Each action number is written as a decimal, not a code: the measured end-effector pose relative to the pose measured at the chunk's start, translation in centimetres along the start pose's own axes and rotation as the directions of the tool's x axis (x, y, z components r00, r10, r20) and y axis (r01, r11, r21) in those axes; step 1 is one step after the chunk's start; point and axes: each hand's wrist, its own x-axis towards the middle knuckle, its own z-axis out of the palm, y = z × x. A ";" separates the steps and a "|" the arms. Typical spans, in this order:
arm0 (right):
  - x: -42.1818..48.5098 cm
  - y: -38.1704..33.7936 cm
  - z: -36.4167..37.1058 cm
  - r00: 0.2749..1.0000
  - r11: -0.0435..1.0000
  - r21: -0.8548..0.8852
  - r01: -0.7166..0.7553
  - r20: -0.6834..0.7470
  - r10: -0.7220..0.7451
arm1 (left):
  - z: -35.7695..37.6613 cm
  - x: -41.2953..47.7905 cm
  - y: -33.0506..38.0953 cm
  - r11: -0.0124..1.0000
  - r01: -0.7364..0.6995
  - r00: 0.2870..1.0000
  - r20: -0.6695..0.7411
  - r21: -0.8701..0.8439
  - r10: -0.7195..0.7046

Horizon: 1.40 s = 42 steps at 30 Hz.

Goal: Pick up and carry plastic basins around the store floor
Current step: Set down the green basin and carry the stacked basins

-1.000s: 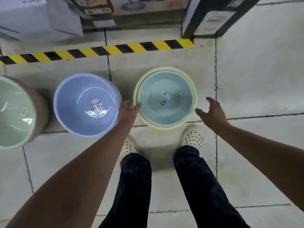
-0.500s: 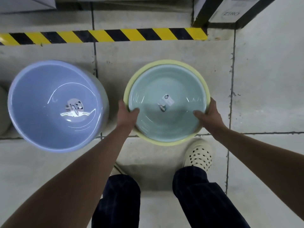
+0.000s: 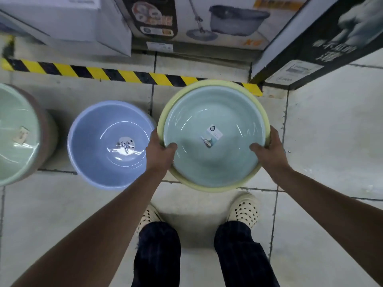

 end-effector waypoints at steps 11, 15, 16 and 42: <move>-5.9 -13.3 7.3 0.988 0.995 -0.045 0.091 0.130 -0.085 | -15.4 -1.7 4.8 0.998 0.049 0.983 -0.175 -0.045 -0.056; -6.4 -14.6 13.4 0.984 0.999 -0.030 0.044 0.171 -0.038 | -20.0 -0.8 2.9 0.987 0.147 0.957 -0.246 -0.056 -0.157; -6.4 -14.6 14.9 0.984 0.999 -0.027 0.039 0.177 -0.034 | -21.0 -0.5 2.1 0.984 0.170 0.949 -0.258 -0.059 -0.179; -3.6 -7.5 31.4 0.993 0.994 -0.112 -0.018 0.114 0.031 | -24.8 7.0 -13.0 0.977 0.203 0.933 -0.292 -0.060 -0.211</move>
